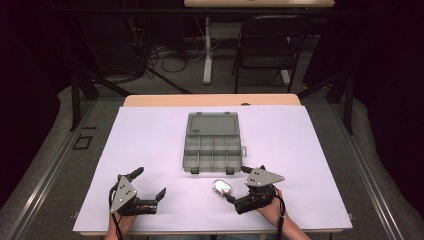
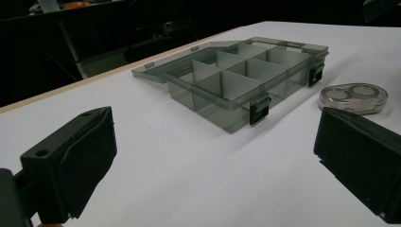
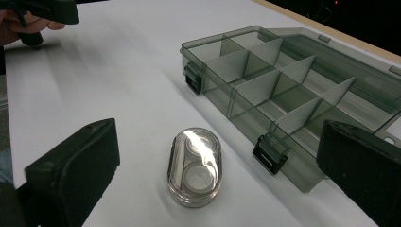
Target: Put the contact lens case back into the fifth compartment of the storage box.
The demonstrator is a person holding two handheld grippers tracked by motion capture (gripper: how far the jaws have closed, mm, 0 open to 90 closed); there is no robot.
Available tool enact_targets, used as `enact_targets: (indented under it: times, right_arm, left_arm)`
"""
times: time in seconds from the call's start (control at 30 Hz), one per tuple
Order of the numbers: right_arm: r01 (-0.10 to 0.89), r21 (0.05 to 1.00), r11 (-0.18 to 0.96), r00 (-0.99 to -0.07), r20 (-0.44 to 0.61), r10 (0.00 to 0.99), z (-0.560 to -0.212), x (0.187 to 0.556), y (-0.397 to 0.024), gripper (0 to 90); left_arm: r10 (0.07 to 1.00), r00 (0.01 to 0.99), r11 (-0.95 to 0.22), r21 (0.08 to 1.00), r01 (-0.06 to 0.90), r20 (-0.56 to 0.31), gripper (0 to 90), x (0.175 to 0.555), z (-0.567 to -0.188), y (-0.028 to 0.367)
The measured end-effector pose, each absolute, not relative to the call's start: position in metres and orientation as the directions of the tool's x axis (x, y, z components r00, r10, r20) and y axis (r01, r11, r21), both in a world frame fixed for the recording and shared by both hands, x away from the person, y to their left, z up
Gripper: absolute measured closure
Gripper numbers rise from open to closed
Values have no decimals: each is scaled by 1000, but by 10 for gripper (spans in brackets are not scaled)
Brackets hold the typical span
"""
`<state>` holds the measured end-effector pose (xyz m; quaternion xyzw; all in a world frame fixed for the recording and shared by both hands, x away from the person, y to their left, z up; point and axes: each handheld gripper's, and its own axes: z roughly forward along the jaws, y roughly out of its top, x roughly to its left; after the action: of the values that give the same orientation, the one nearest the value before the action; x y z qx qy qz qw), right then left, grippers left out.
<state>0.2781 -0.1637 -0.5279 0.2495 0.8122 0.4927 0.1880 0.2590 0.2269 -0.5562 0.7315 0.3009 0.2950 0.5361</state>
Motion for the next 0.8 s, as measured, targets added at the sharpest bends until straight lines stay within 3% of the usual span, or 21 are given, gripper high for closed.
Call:
enact_targets:
  times: [0.8]
  right_arm:
    - [275, 857, 435, -816, -31, 577, -540, 287, -138, 0]
  left_arm:
    - [758, 642, -245, 962, 122, 112, 2, 258, -556, 229]
